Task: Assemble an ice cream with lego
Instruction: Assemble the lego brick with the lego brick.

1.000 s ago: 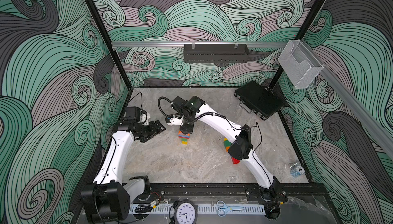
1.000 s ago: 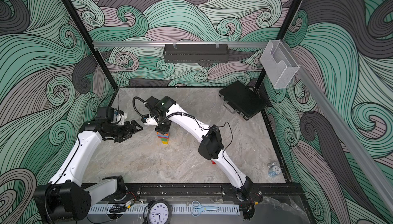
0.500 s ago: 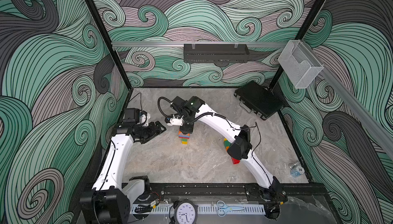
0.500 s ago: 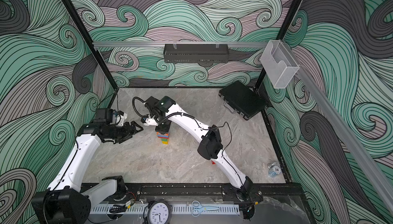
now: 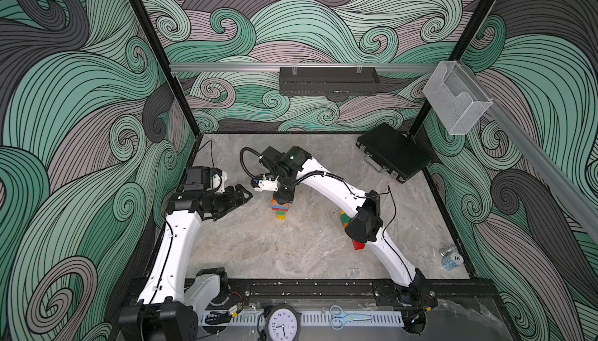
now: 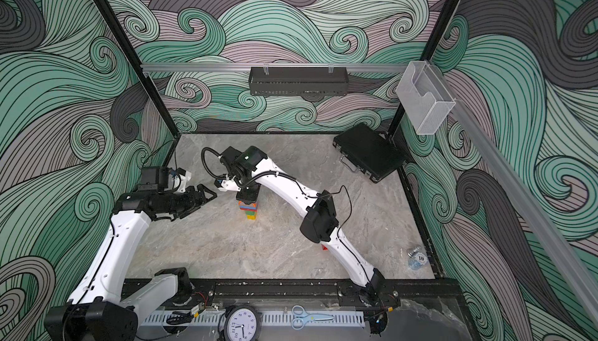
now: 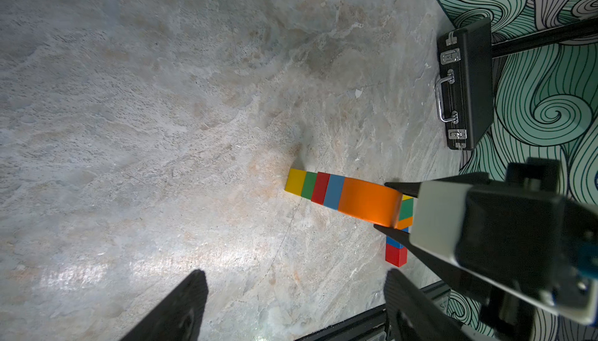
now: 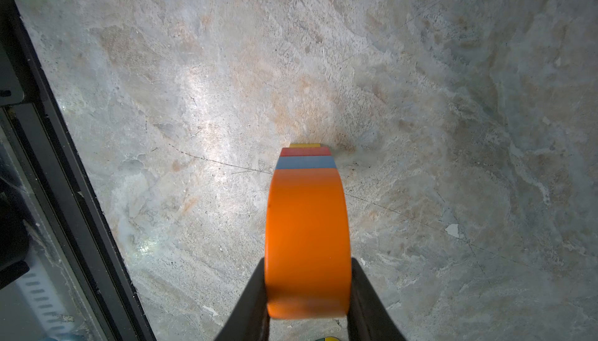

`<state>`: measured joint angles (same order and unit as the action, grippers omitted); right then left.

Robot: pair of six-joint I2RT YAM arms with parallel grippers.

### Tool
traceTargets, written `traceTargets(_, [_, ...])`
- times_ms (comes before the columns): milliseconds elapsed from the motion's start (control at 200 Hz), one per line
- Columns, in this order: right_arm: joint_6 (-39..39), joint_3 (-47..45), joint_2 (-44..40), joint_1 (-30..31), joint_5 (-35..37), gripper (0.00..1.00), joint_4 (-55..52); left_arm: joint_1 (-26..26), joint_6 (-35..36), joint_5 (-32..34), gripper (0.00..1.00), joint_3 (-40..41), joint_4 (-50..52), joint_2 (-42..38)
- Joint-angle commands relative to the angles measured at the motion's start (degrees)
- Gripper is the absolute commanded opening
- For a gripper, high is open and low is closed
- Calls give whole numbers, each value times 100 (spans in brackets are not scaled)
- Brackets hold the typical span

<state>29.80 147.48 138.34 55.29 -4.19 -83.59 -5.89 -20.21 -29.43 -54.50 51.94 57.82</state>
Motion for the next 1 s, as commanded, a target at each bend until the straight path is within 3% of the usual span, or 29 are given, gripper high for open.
traceTargets(0, [94,-229,360,79,-258,22,-699,-28,-53,-63,86,22,108,-109])
traceTargets(705, [19,-9,229,60,-347,48,-550,-35,-41,34,86,-44,219,-248])
traceTargets(996, [-196,90,219,-44,-137,51,-382,-28,-6,60,87,-102,286,-281])
